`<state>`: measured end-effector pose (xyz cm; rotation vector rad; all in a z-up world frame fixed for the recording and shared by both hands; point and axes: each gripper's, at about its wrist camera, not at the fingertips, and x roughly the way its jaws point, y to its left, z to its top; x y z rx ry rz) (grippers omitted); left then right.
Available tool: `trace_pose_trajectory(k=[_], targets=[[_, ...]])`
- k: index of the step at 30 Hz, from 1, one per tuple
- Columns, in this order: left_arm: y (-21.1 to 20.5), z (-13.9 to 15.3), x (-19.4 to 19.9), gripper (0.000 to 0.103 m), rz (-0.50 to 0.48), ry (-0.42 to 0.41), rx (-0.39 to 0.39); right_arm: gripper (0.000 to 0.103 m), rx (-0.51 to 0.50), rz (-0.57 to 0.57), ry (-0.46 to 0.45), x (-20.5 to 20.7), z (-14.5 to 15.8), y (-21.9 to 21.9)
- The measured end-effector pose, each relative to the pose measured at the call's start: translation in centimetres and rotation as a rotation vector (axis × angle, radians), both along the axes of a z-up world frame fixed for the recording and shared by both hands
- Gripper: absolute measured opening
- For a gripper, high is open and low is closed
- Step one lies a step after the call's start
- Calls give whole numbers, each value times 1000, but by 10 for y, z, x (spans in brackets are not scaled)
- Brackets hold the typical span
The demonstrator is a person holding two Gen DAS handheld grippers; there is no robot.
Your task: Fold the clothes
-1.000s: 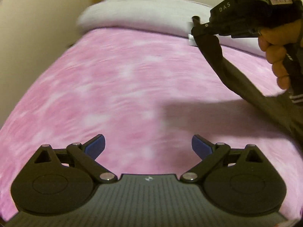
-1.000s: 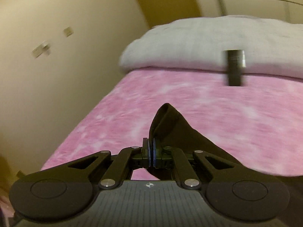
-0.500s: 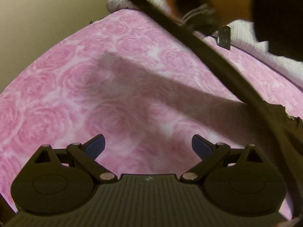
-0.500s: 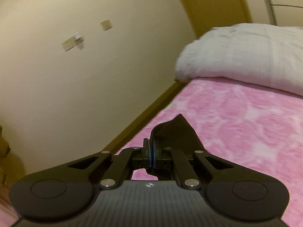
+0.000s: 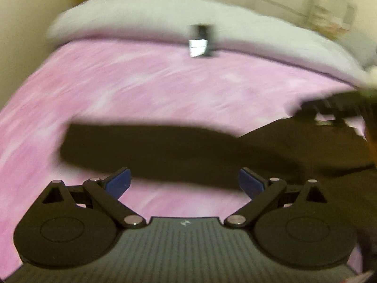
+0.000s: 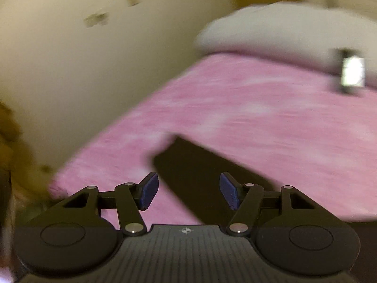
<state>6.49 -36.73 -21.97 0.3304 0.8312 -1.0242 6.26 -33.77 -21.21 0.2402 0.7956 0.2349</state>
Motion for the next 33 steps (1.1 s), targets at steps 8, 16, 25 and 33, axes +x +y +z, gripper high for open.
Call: trace_pose_trajectory(k=[8, 16, 25, 33], targets=[[-261, -53, -100, 79, -448, 97, 9, 58, -334, -340, 235, -139, -33, -270], [-339, -116, -100, 37, -533, 73, 204, 58, -365, -172, 260, -136, -94, -391], [-352, -65, -86, 3, -418, -69, 159, 1, -266, -188, 232, -130, -87, -407], [-414, -91, -50, 16, -301, -112, 196, 15, -415, -323, 130, -68, -76, -455]])
